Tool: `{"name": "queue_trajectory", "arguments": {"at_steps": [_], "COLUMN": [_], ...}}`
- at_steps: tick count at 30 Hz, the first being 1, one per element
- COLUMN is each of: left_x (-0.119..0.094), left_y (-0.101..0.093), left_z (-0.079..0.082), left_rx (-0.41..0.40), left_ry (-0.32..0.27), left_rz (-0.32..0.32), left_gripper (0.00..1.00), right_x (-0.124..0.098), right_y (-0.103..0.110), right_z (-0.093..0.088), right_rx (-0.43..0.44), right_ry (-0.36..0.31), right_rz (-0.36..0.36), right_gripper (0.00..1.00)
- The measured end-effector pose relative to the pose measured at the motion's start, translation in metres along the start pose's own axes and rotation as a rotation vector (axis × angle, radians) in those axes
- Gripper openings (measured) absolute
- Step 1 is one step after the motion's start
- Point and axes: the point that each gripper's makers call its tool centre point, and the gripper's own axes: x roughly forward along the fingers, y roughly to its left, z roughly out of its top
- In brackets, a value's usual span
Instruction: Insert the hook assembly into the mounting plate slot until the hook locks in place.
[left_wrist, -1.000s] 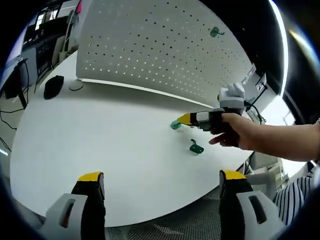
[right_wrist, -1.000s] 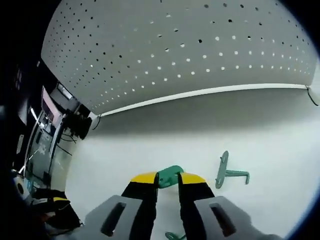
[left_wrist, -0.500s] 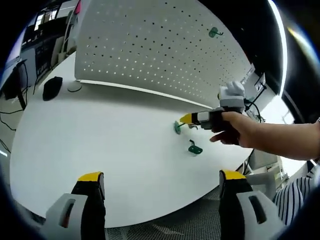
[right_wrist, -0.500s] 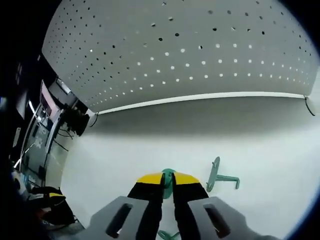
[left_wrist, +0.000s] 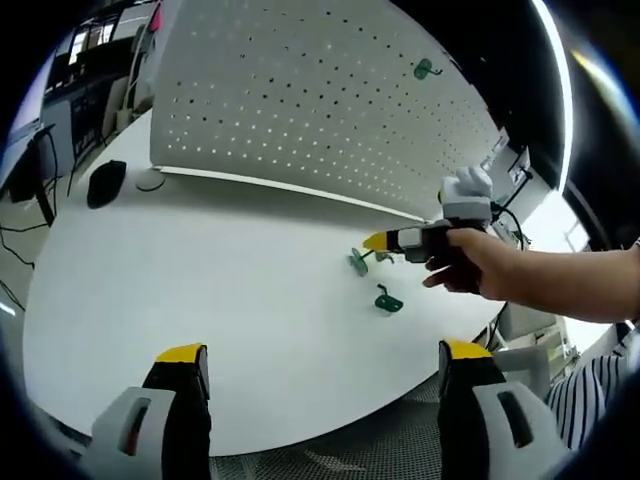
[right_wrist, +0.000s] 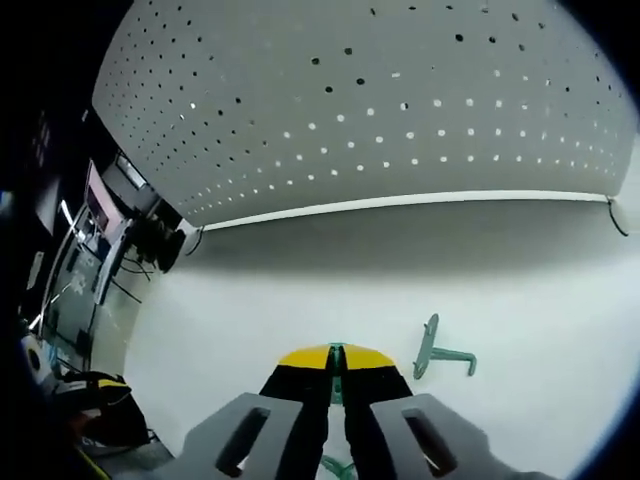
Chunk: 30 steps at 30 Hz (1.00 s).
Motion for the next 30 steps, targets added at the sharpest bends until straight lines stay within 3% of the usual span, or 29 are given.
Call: {"name": "queue_trajectory", "arguments": {"at_steps": [5,16,30], "left_x": [-0.002,-0.008,-0.012], "left_y": [-0.002,-0.010,-0.015], "left_z": [0.004,0.019,0.043], "left_rx": [0.009,0.041,0.076], "left_ry": [-0.009,-0.036,-0.061], "left_rz": [0.000,0.000,-0.010], "left_gripper": [0.97,0.97,0.96], "right_x": [-0.008,-0.042,-0.114], "right_y": [0.002,0.024,0.065], "right_z": [0.012,0.055,0.114], "right_rx": [0.007,0.001,-0.047], "right_ry": [-0.040,-0.205,-0.429], "right_rz": [0.009,0.059,0.146], "right_gripper": [0.00,0.00,0.00]}}
